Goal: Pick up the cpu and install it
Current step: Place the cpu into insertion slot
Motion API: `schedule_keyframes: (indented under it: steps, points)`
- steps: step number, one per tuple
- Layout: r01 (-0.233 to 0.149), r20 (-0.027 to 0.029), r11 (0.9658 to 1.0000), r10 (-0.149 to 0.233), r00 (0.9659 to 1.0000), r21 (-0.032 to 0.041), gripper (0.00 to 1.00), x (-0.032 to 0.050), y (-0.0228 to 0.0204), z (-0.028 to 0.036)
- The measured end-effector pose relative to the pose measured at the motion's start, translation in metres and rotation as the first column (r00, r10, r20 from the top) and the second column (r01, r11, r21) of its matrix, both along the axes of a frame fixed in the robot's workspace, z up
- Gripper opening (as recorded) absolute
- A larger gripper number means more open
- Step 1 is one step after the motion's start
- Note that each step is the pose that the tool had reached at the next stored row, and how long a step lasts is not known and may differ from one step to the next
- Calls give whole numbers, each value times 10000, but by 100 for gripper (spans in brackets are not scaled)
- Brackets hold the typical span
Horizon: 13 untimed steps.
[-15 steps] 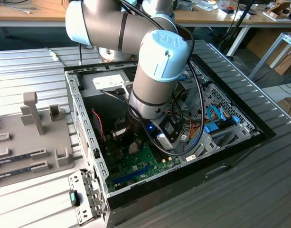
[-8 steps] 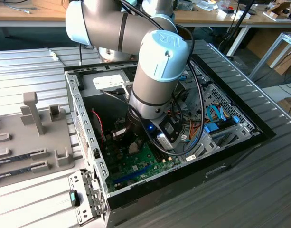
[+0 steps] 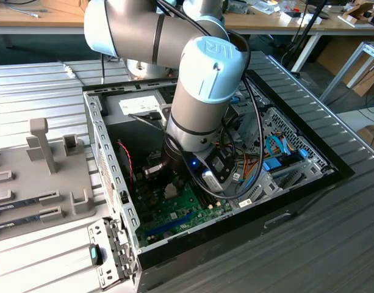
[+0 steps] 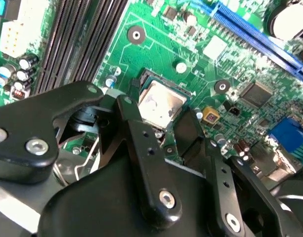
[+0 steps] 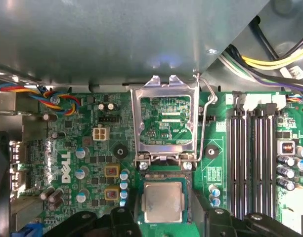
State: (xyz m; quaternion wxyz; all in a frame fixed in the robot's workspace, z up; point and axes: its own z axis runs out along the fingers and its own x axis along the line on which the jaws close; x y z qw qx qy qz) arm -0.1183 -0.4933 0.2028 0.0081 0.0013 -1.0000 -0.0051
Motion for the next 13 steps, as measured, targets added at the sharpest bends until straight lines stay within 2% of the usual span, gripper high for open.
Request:
schedule_keyframes:
  steps: [12, 13]
  points:
    - [-1, 0, 10000, 1, 10000, 0, 55, 0, 1, 45]
    - [0, -1, 10000, 0, 10000, 0, 46, 0, 0, 46]
